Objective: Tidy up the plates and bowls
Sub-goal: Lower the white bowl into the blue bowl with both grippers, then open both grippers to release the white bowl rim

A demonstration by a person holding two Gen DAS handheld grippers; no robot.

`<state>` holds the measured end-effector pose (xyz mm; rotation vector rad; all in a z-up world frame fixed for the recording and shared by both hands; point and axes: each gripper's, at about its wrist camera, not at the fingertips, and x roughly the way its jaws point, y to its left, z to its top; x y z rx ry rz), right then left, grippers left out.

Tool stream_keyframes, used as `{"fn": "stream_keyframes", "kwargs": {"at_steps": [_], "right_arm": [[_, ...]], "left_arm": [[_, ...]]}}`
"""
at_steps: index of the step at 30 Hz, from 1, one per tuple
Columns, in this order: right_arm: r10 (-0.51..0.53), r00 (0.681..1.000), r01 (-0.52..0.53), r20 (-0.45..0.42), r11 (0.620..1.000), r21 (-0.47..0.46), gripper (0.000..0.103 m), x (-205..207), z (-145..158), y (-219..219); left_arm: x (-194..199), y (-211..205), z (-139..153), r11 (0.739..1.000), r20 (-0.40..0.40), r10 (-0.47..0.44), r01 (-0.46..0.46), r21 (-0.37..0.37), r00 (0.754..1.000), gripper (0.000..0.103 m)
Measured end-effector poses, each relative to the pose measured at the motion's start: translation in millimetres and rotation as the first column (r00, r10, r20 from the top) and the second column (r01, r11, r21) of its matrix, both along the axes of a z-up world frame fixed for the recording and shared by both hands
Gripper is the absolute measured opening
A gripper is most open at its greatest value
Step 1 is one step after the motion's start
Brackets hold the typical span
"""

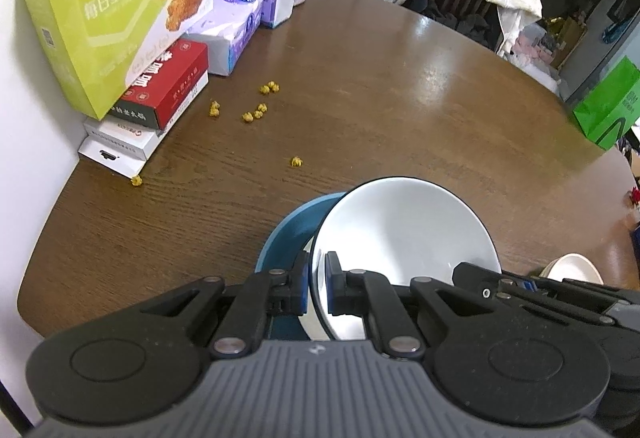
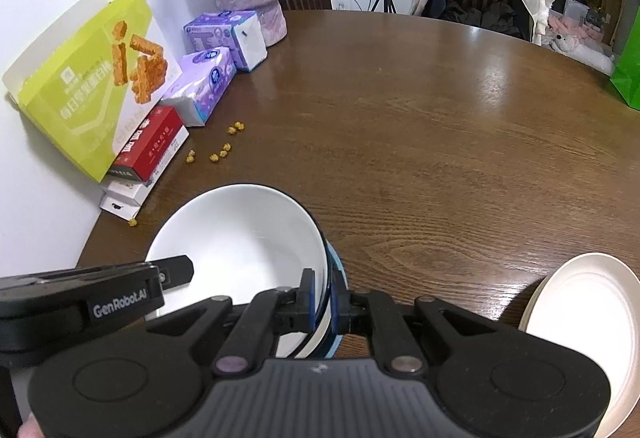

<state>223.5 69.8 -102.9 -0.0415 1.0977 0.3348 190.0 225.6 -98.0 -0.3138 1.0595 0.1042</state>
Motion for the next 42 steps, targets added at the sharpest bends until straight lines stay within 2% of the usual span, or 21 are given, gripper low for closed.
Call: {"fn": "stream_keyframes", "kwargs": {"at_steps": [14, 34, 42], "right_arm": [[0.042, 0.999, -0.041, 0.015, 0.996, -0.078, 0.008, 1, -20, 12], [0.113, 0.991, -0.105, 0.066, 0.987, -0.119, 0.009, -3, -23, 18], [0.129, 0.989, -0.121, 0.074, 0.987, -0.107, 0.009, -5, -23, 16]], "left_arm": [[6, -2, -22, 0.999, -0.029, -0.032, 0.033, 0.026, 0.999, 0.008], [5, -4, -23, 0.997, -0.02, -0.037, 0.038, 0.072, 0.999, 0.009], [2, -2, -23, 0.998, -0.013, -0.03, 0.03, 0.06, 0.999, 0.009]]}}
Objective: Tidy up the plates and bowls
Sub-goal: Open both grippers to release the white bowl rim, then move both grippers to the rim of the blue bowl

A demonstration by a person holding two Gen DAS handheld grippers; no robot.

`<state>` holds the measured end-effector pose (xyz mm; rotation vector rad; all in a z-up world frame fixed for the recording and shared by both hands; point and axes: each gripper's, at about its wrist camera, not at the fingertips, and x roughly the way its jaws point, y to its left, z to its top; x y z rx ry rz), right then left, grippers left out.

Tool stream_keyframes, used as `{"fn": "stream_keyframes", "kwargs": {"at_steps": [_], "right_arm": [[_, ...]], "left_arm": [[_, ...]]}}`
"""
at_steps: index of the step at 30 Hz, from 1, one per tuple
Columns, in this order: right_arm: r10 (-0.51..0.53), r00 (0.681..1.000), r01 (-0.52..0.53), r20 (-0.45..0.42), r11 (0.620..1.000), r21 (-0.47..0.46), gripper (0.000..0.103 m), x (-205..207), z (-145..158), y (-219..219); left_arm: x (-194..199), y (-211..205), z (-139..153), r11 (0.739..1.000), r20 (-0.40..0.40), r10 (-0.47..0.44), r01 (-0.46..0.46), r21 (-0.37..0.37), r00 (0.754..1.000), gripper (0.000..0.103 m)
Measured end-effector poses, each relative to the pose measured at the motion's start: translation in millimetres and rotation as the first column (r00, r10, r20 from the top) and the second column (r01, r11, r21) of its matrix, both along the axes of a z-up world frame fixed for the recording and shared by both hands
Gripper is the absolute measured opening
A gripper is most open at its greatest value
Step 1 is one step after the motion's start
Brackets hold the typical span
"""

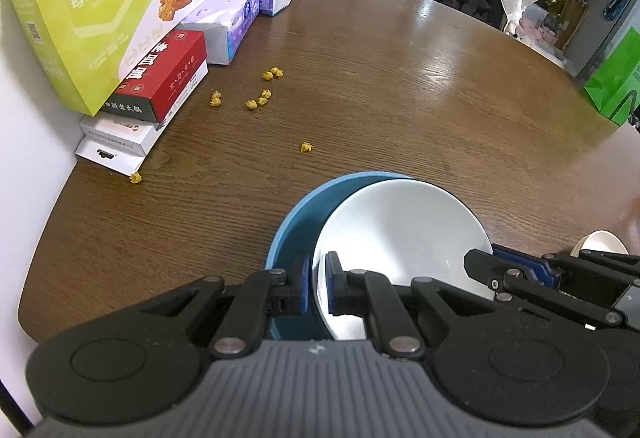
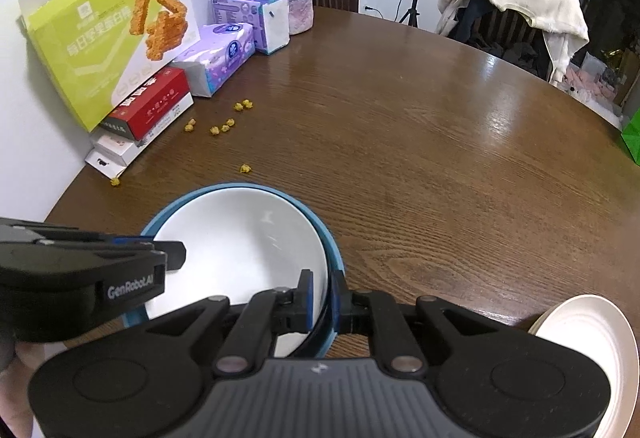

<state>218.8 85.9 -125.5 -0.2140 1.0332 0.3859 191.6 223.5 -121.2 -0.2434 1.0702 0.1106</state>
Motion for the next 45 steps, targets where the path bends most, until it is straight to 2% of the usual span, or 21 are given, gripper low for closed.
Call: {"fn": "stream_keyframes", "kwargs": {"at_steps": [6, 7, 9, 10, 11, 13, 15, 16, 18, 19, 20, 27, 33, 40, 45], "right_arm": [[-0.001, 1.0, 0.001, 0.013, 0.999, 0.047, 0.011, -1, 11, -7], [0.002, 1.0, -0.003, 0.018, 0.998, 0.059, 0.016, -1, 15, -9], [0.005, 0.999, -0.008, 0.037, 0.997, 0.081, 0.026, -3, 23, -13], [0.007, 0.999, -0.011, 0.047, 0.996, 0.089, 0.038, -5, 26, -16], [0.009, 0.998, -0.015, 0.059, 0.995, 0.104, 0.051, -7, 31, -19], [0.005, 0.997, -0.014, 0.076, 0.992, 0.122, 0.064, -11, 37, -26], [-0.006, 0.996, -0.006, 0.088, 0.99, 0.141, 0.075, -15, 42, -36], [-0.016, 0.996, 0.002, 0.092, 0.989, 0.147, 0.085, -17, 44, -40], [-0.038, 0.994, 0.021, 0.106, 0.987, 0.159, 0.088, -23, 47, -51], [-0.048, 0.993, 0.03, 0.109, 0.987, 0.159, 0.09, -26, 48, -55], [-0.06, 0.992, 0.042, 0.114, 0.987, 0.156, 0.093, -30, 49, -60], [-0.082, 0.982, 0.058, 0.17, 0.989, 0.137, 0.095, -68, 60, -92], [-0.094, 0.976, 0.066, 0.195, 0.987, 0.149, 0.095, -97, 71, -124], [-0.157, 0.968, 0.123, 0.198, 0.977, 0.175, 0.095, -133, 82, -167], [-0.143, 0.963, 0.104, 0.229, 0.979, 0.175, 0.096, -161, 89, -185]], "left_arm": [[-5, 5, 12, 1.0, 0.029, 0.012, -0.011, -0.02, 1.0, 0.01], [-6, 6, 15, 1.0, 0.04, 0.009, -0.008, -0.022, 0.999, 0.012], [-8, 7, 23, 1.0, 0.062, 0.007, -0.006, -0.02, 0.998, 0.024], [-10, 8, 27, 1.0, 0.075, 0.008, -0.007, -0.014, 0.997, 0.036], [-12, 9, 30, 1.0, 0.087, 0.009, -0.008, -0.009, 0.996, 0.044], [-16, 12, 36, 1.0, 0.105, 0.007, -0.007, 0.0, 0.994, 0.049], [-20, 14, 41, 1.0, 0.121, 0.0, 0.0, 0.0, 0.993, 0.068], [-22, 15, 42, 1.0, 0.13, -0.006, 0.006, 0.001, 0.992, 0.082], [-28, 15, 47, 1.0, 0.154, -0.02, 0.02, 0.001, 0.988, 0.092], [-32, 15, 50, 1.0, 0.164, -0.024, 0.024, 0.0, 0.986, 0.1], [-36, 14, 53, 1.0, 0.179, -0.024, 0.024, 0.003, 0.984, 0.103], [-68, -5, 72, 0.999, 0.233, -0.053, 0.051, 0.017, 0.971, 0.103], [-104, -26, 83, 1.0, 0.258, -0.016, 0.014, 0.011, 0.966, 0.103], [-141, -57, 93, 1.0, 0.262, 0.009, -0.01, 0.005, 0.965, 0.103], [-170, -78, 99, 1.0, 0.279, 0.015, -0.014, -0.005, 0.96, 0.103]]}}
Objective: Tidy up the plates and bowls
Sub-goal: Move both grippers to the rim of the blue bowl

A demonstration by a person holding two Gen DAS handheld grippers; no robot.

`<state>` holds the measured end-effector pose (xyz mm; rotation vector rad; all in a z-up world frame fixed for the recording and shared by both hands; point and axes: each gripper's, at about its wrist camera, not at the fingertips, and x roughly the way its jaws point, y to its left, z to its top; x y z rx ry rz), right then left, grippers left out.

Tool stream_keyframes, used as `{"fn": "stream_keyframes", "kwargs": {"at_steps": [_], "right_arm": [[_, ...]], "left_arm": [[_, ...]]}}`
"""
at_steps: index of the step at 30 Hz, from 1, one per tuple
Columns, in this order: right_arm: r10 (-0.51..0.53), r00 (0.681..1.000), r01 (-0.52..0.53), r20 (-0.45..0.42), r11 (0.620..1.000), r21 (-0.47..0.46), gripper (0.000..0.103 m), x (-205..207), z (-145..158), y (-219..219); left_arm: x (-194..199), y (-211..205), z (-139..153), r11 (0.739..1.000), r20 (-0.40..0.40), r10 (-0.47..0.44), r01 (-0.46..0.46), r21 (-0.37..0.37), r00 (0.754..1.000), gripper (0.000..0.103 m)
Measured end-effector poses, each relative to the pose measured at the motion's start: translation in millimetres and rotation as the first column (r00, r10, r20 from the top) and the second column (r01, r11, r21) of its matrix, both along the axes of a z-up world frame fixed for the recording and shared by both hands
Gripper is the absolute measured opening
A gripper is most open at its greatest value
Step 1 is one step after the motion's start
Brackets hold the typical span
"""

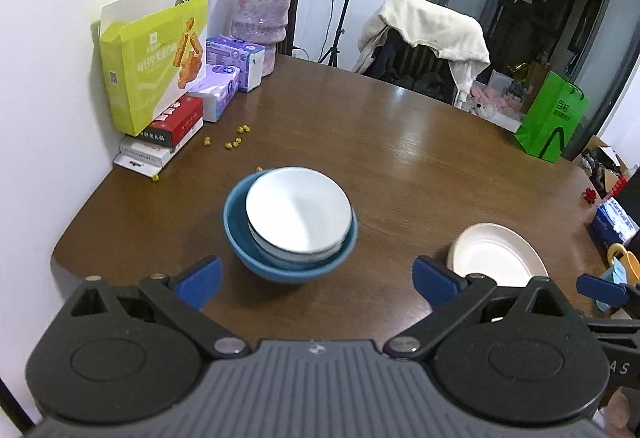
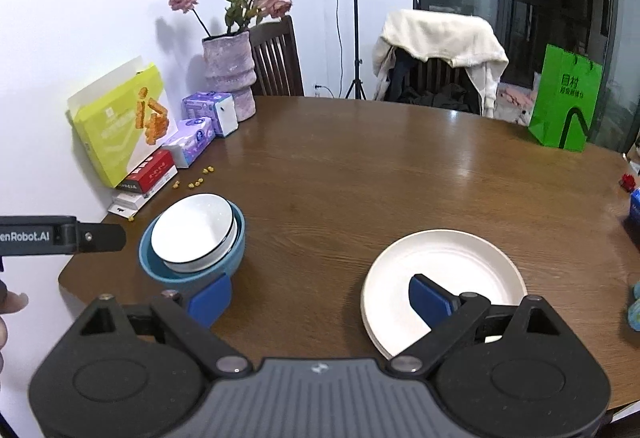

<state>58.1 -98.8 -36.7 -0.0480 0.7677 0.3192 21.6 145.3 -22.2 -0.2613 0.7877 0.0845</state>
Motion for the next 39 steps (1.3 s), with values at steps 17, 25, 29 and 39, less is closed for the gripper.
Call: {"fn": "stream_keyframes", "kwargs": {"at_steps": [17, 25, 29, 39], "right_arm": [[-0.015, 0.999, 0.012, 0.03, 0.994, 0.113, 0.103, -20, 11, -8], [-0.026, 0.998, 0.018, 0.055, 0.989, 0.149, 0.103, 0, 20, 18], [-0.032, 0.994, 0.016, 0.101, 0.987, 0.161, 0.103, 8, 27, 24], [-0.025, 0.993, 0.012, 0.116, 0.993, 0.115, 0.103, 25, 20, 48]], "left_arm": [[-17, 6, 8, 0.999, 0.022, -0.03, 0.03, 0.013, 0.999, 0.103], [3, 33, 15, 0.999, 0.058, -0.044, 0.042, 0.031, 0.997, 0.103], [11, 51, 16, 0.999, 0.088, -0.028, 0.025, 0.033, 0.996, 0.103], [18, 74, 13, 0.996, 0.193, -0.035, 0.018, 0.091, 0.981, 0.103]]}}
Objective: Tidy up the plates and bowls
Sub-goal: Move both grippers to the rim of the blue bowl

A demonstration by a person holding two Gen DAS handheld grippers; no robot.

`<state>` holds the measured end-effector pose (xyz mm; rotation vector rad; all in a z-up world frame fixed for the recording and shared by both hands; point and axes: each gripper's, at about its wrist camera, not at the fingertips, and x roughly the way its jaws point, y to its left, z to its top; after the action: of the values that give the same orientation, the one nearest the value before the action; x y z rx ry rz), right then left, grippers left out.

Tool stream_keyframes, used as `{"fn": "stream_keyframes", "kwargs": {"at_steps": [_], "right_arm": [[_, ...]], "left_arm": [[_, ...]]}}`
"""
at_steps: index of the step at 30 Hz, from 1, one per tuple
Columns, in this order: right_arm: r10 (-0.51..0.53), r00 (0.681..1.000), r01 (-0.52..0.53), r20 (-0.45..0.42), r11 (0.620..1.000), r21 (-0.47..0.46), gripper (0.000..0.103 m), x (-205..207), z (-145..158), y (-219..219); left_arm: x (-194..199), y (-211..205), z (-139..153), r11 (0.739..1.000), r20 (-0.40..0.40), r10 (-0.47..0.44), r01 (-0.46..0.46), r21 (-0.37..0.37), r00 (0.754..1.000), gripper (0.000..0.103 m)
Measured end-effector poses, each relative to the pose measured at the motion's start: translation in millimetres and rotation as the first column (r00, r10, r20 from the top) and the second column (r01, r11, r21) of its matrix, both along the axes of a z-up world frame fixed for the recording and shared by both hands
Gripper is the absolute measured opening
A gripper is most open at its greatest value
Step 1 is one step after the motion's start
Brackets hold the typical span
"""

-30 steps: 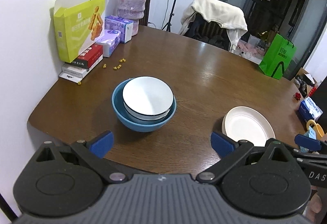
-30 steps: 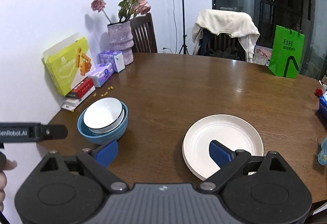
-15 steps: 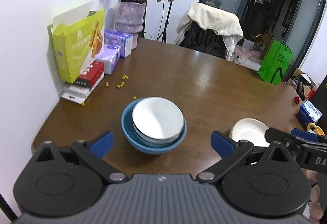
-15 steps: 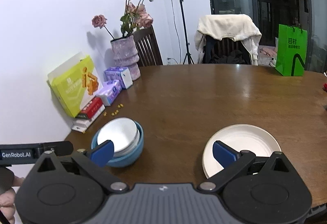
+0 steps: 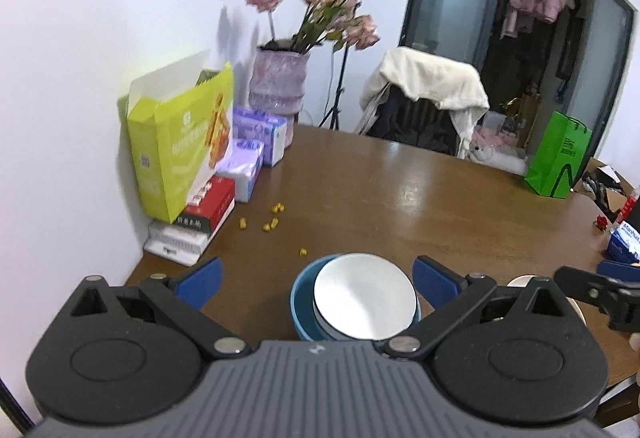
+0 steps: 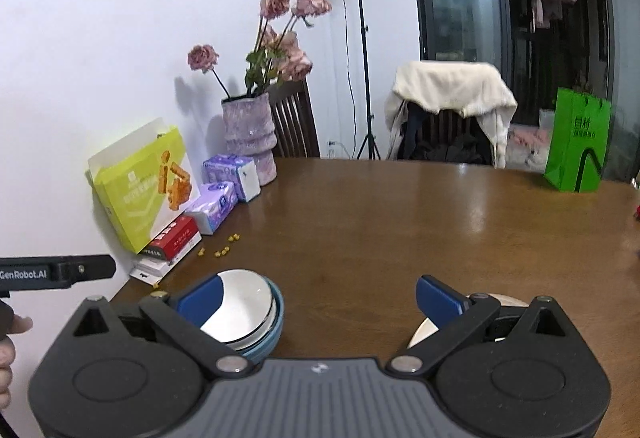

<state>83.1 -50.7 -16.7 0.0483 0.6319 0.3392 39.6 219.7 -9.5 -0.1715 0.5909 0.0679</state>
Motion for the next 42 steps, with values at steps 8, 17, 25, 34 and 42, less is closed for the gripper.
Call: {"fn": "stream_keyframes", "kwargs": {"at_steps": [8, 17, 25, 34, 42], "right_arm": [[-0.012, 0.999, 0.012, -0.039, 1.0, 0.003, 0.103, 18, -9, 25], [-0.019, 0.996, 0.018, -0.083, 1.0, -0.015, 0.103, 36, -18, 51], [-0.039, 0.99, 0.037, -0.133, 0.999, -0.014, 0.103, 46, -27, 61], [-0.079, 0.976, 0.076, -0.205, 0.997, -0.023, 0.103, 59, -42, 69], [-0.097, 0.957, 0.091, -0.274, 0.995, -0.035, 0.103, 76, -57, 76]], "left_arm": [[11, 14, -6, 0.999, -0.014, -0.037, 0.037, -0.025, 0.999, 0.103], [25, 35, -14, 0.998, -0.042, -0.041, 0.039, -0.046, 0.998, 0.103], [42, 49, -25, 0.994, -0.1, -0.068, 0.059, -0.093, 0.993, 0.103], [71, 56, -47, 0.984, -0.185, -0.12, 0.092, -0.149, 0.975, 0.103], [104, 61, -73, 0.973, -0.264, -0.168, 0.116, -0.202, 0.95, 0.103]]}}
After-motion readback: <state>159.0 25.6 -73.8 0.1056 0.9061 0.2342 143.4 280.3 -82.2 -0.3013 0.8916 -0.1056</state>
